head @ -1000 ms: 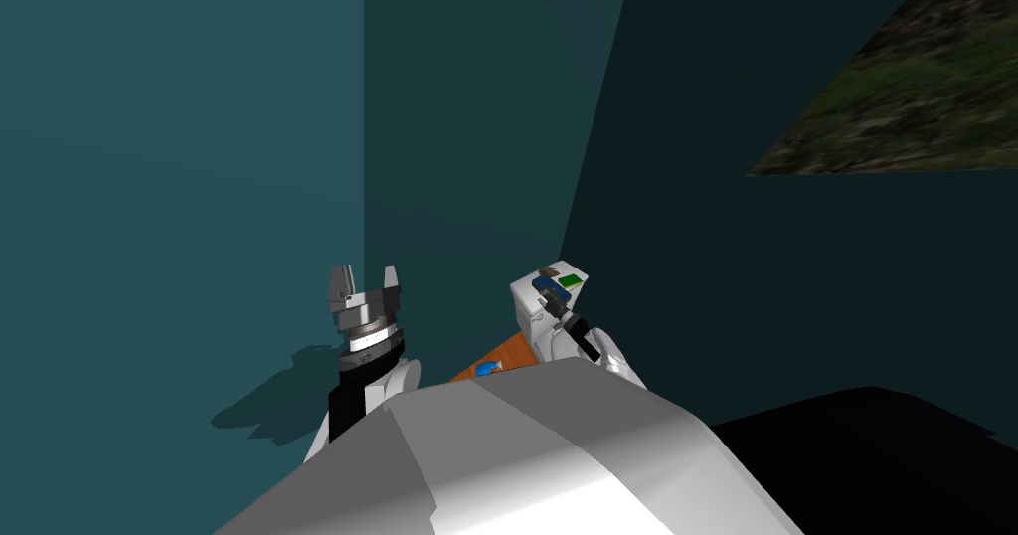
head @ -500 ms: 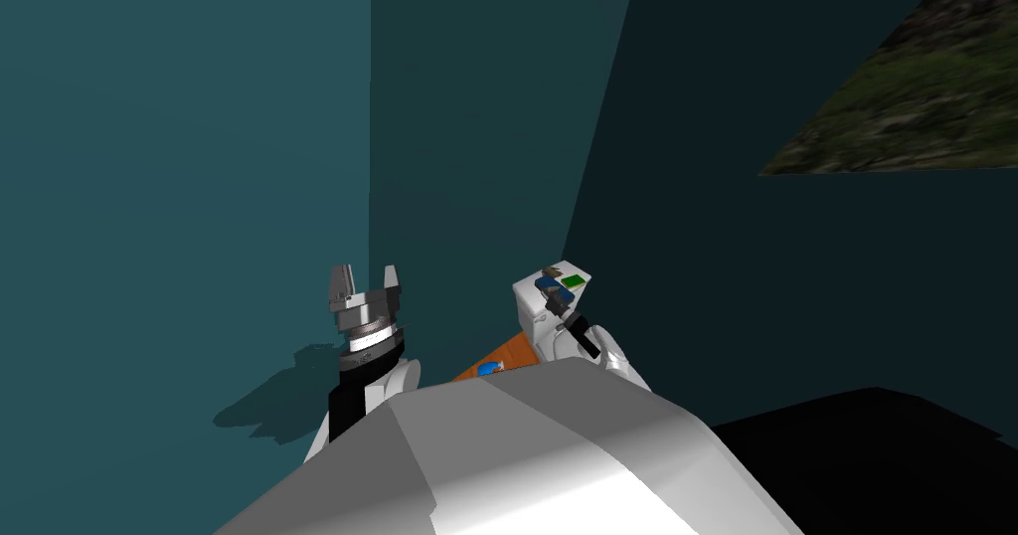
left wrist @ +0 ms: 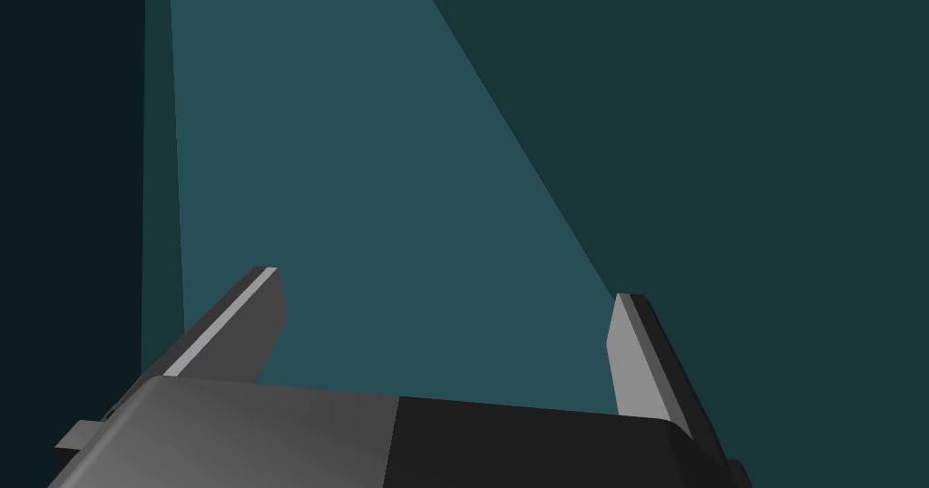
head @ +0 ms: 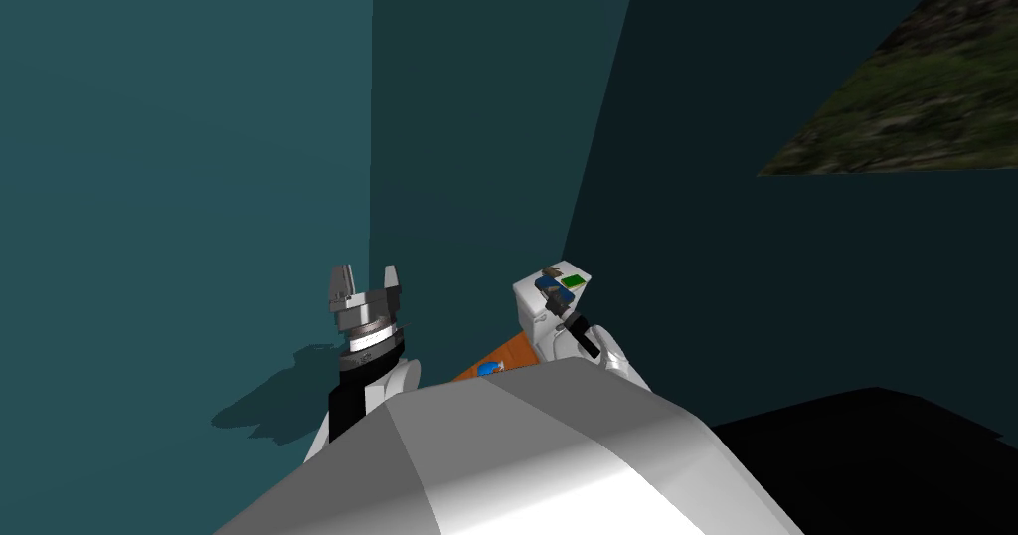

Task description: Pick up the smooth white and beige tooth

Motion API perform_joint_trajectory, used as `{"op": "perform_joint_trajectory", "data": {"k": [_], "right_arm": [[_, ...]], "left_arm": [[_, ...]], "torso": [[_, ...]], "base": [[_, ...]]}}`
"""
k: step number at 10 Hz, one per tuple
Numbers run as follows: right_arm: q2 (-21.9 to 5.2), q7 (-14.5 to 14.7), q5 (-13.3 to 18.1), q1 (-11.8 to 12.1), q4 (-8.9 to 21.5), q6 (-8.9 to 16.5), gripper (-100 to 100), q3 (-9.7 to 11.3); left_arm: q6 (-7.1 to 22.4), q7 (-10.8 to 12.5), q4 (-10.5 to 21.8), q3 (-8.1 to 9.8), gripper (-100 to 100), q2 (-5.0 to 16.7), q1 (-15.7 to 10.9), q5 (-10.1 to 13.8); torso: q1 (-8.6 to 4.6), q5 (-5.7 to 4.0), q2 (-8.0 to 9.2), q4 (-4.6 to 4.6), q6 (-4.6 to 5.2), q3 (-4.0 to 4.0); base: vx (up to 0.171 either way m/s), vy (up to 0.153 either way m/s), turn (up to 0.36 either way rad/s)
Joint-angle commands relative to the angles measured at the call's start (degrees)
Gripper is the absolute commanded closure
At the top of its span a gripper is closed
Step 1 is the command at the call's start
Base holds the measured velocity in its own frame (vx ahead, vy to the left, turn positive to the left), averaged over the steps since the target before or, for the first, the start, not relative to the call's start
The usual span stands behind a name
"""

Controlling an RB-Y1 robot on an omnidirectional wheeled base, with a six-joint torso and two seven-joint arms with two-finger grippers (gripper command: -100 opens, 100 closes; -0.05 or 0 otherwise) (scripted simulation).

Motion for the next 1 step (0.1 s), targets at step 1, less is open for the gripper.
{"op": "perform_joint_trajectory", "data": {"k": [1], "right_arm": [[0.0,0.0,0.0,0.0,0.0,0.0,0,0.0]], "left_arm": [[0.0,0.0,0.0,0.0,0,0.0,0.0,0.0]], "torso": [[0.0,0.0,0.0,0.0,0.0,0.0]], "base": [[0.0,0.0,0.0]]}}
